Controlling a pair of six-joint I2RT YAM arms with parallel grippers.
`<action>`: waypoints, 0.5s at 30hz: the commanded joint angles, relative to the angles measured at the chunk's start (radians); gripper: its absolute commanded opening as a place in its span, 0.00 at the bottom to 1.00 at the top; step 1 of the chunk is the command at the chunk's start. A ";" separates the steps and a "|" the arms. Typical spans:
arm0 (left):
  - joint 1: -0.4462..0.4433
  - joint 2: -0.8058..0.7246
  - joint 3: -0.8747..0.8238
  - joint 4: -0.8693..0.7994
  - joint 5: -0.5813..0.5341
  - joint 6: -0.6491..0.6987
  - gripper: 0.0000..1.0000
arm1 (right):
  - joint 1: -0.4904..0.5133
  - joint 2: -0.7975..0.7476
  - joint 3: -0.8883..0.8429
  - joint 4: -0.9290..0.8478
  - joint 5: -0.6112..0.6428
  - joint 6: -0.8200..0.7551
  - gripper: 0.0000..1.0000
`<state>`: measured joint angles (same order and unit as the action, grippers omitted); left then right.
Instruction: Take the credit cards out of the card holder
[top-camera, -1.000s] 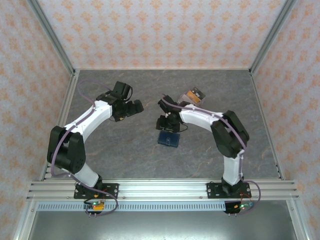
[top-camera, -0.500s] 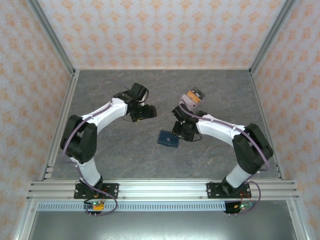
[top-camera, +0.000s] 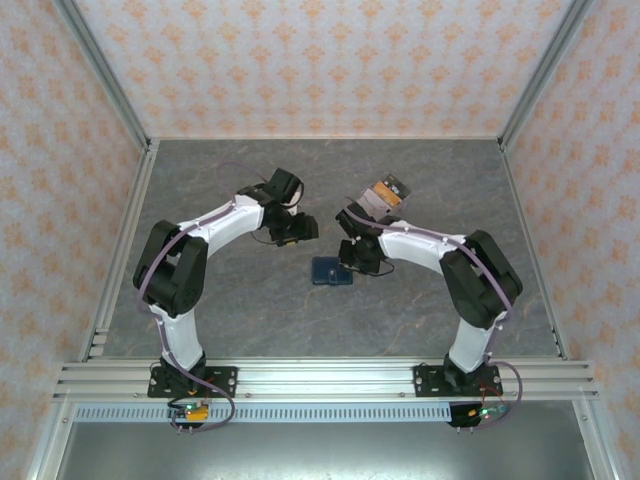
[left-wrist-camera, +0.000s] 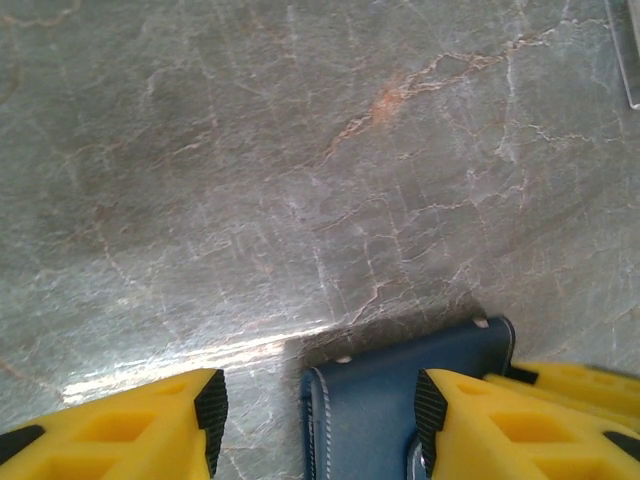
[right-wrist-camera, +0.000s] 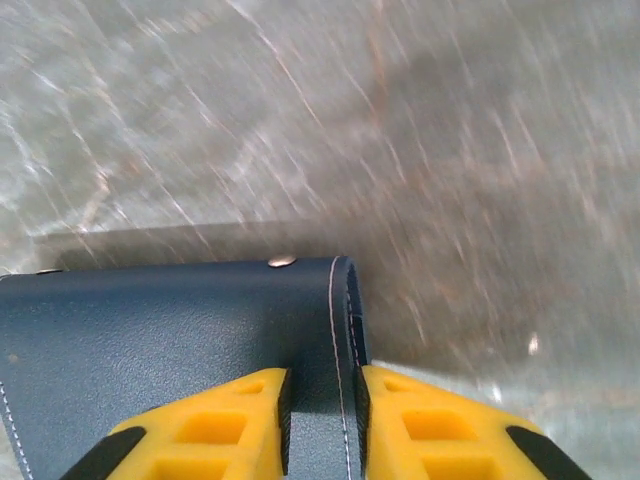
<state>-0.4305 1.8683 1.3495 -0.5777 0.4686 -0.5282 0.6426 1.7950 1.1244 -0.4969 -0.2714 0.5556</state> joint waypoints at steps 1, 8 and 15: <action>-0.003 0.021 0.036 0.009 0.029 0.043 0.54 | -0.041 0.063 0.042 0.072 0.042 -0.189 0.26; -0.007 0.105 0.093 -0.004 0.051 0.051 0.48 | -0.061 0.064 0.120 0.107 0.015 -0.232 0.42; -0.020 0.160 0.121 -0.010 0.084 0.054 0.47 | -0.061 -0.078 -0.034 0.145 0.048 -0.020 0.45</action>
<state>-0.4389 2.0159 1.4364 -0.5739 0.5213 -0.4953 0.5816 1.7958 1.1450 -0.3687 -0.2581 0.4343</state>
